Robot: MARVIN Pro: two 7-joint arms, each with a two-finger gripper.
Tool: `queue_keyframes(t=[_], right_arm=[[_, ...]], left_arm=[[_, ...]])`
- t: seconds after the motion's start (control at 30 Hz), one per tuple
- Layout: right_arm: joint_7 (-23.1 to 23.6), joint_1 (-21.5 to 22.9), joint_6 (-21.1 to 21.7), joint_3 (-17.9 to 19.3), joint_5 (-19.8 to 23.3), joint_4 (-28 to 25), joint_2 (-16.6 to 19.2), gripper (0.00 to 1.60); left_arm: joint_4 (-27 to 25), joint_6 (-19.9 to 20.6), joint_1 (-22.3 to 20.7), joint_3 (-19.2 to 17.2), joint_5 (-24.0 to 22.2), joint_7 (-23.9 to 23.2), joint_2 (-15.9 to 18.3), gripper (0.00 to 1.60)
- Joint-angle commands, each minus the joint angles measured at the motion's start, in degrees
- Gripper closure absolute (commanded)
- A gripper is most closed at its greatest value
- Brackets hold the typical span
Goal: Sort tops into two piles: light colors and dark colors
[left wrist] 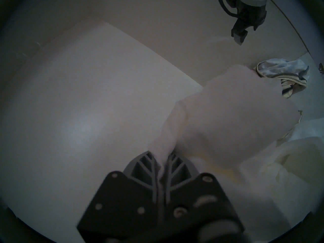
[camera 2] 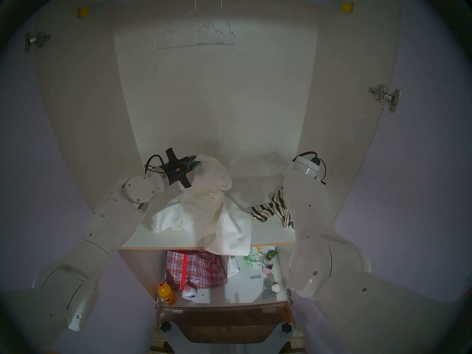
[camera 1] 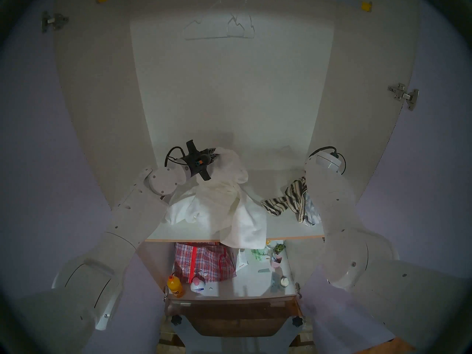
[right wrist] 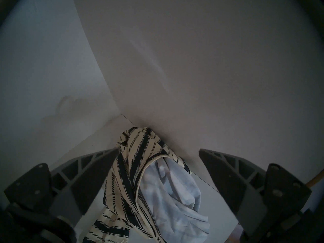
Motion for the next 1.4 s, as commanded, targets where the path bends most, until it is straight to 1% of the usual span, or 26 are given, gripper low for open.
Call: queue_keyframes(t=[0.0,0.03,0.1,0.13,0.2,0.23,0.33,0.43,0.6,0.7,0.77,0.97,1.0,1.03,1.17,1.2,1.23,1.27,1.37], right_arm=[[2.1,0.8,0.8,-0.4,0.3,-2.2,0.4,0.0],[2.1,0.9,0.7,-0.4,0.2,-2.1,0.4,0.0],[3.9,0.3,1.6,-1.4,-0.2,-2.1,0.7,0.0],[3.9,0.3,1.6,-1.4,-0.2,-2.1,0.7,0.0],[5.2,-0.4,2.1,-2.6,-0.6,-2.2,0.9,0.0],[5.2,-0.9,2.0,-3.2,-1.0,-2.4,0.9,0.0],[5.5,-1.6,1.7,-4.4,-1.0,-3.0,1.1,0.0],[5.9,-1.9,1.8,-4.9,-0.9,-3.4,1.4,0.0],[6.5,-2.5,2.1,-5.3,-0.8,-4.3,1.6,0.0],[6.7,-2.8,2.3,-5.5,-0.9,-4.6,1.8,0.0],[6.7,-2.8,2.3,-5.6,-0.9,-4.6,1.9,0.0],[6.7,-3.3,2.2,-5.7,-1.0,-4.7,2.1,0.0],[6.6,-3.3,2.1,-5.6,-0.9,-4.7,2.1,0.0],[6.6,-3.3,2.1,-5.6,-0.9,-4.7,2.1,0.0],[6.6,-3.2,2.1,-5.5,-0.9,-4.7,2.3,0.0],[6.6,-3.2,2.1,-5.5,-0.9,-4.7,2.3,0.0],[6.6,-3.2,2.1,-5.5,-0.8,-4.7,2.3,0.0],[6.6,-3.1,2.0,-5.5,-0.8,-4.5,2.4,0.0],[6.6,-3.0,1.9,-5.5,-0.8,-4.3,2.4,0.0]], left_arm=[[-1.5,1.5,-1.3,0.0,1.5,2.1,-1.0,1.6],[-0.6,2.7,-1.8,-0.8,2.8,5.9,-2.0,1.6],[0.3,2.7,-3.0,-1.3,3.5,7.7,-2.3,1.6],[0.3,2.7,-3.0,-1.3,3.5,7.7,-2.3,1.6],[0.9,2.7,-4.1,-1.5,3.7,10.0,-2.6,1.6],[0.8,2.6,-4.7,-1.8,3.8,11.6,-2.6,1.6],[1.0,2.3,-6.9,-2.1,3.8,14.7,-2.4,1.6],[1.3,2.0,-9.3,-1.8,4.3,16.8,-1.8,1.6],[3.0,1.5,-13.6,-2.3,4.5,18.5,-1.9,1.6],[4.7,0.1,-16.7,-3.4,3.3,19.8,-2.7,1.6],[4.9,-0.1,-17.5,-3.5,3.3,19.9,-2.8,1.6],[7.4,-2.4,-21.9,-2.6,4.4,21.6,-3.4,1.6],[8.0,-2.4,-23.3,-2.7,4.3,21.7,-3.8,1.6],[8.0,-2.4,-23.3,-2.7,4.3,21.7,-3.8,1.6],[10.3,-3.3,-27.3,-2.2,4.6,22.0,-4.4,1.6],[10.3,-3.3,-27.3,-2.2,4.6,22.0,-4.4,1.6],[11.4,-4.3,-29.2,-1.5,5.9,22.9,-4.2,1.6],[11.6,-3.7,-30.3,-2.0,5.0,22.7,-4.5,1.6],[13.2,-4.2,-33.4,-2.6,4.2,22.1,-5.0,1.6]])
